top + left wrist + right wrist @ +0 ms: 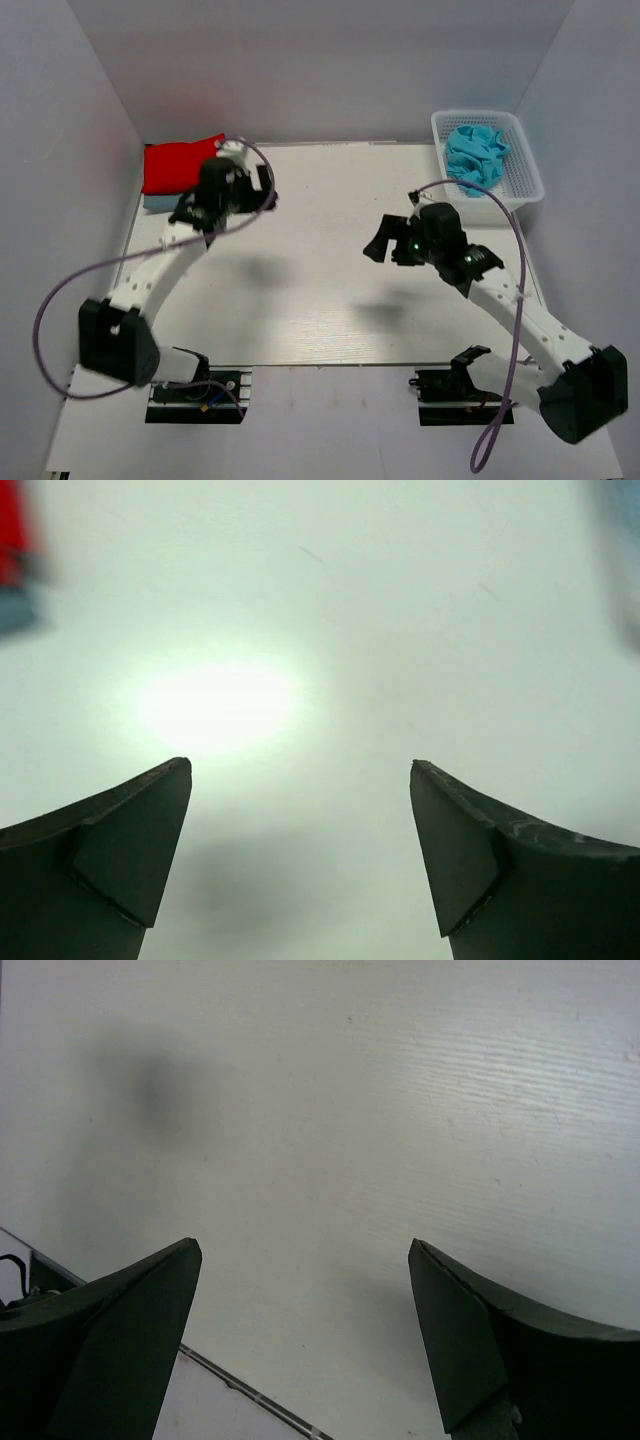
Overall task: Fold and stack the t-shirts
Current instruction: Put the neatly folded tshirt into the corner of the board with the left arm
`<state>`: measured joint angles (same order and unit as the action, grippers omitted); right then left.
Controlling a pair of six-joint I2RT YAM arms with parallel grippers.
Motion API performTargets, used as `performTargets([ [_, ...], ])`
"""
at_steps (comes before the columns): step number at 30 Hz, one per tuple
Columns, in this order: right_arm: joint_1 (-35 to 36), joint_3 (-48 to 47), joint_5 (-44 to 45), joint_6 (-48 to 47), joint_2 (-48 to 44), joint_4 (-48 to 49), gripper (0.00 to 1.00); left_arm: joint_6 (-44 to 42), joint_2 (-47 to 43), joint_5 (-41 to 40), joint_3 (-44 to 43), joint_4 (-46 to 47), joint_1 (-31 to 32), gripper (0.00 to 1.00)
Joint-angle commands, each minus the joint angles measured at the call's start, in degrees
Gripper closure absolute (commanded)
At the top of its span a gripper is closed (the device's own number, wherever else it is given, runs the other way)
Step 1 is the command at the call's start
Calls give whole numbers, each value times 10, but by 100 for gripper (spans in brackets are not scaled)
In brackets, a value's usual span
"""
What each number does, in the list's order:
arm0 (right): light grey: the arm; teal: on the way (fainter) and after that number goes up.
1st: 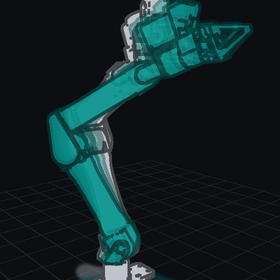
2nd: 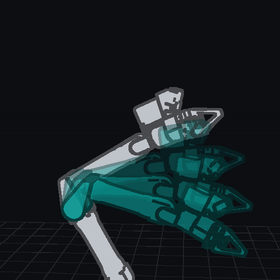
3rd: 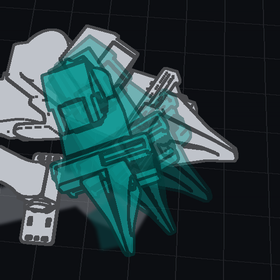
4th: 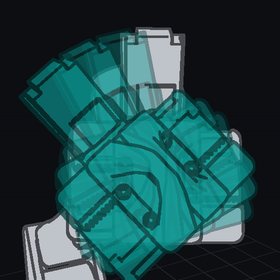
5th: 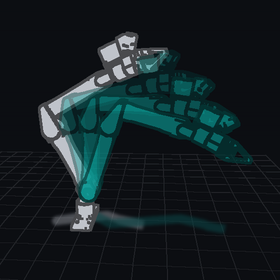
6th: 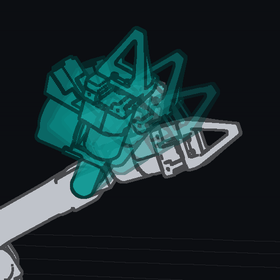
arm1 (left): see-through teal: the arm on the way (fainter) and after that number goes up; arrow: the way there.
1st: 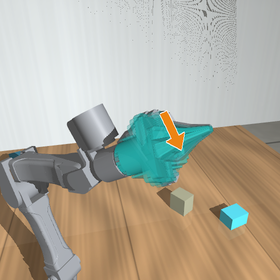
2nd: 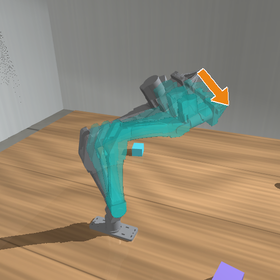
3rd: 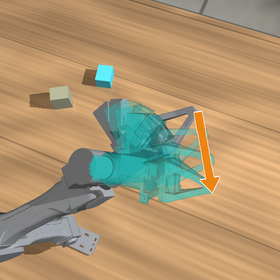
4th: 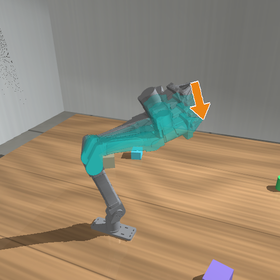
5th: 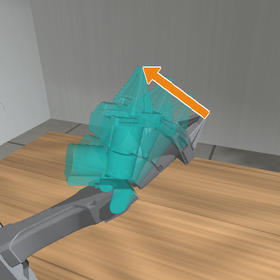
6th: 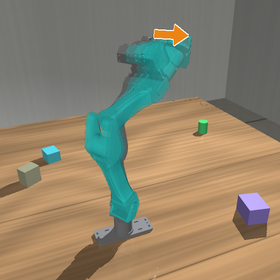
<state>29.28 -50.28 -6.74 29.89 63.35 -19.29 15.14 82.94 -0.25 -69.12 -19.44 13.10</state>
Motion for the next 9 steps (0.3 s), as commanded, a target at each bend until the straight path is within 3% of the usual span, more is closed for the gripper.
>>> performTargets([
  [1, 0, 78, 31, 13, -67, 15, 10, 96, -135, 2, 114, 28, 80, 0],
  [2, 1, 90, 32, 22, -111, 20, 10, 106, -151, -38, 129, 10, 119, 0],
  [5, -1, 141, 43, 33, -167, 22, 10, 149, -183, -69, 188, -52, 158, 0],
  [9, 0, 171, 53, 40, -210, 14, 10, 177, -241, -75, 231, -11, 206, 0],
])
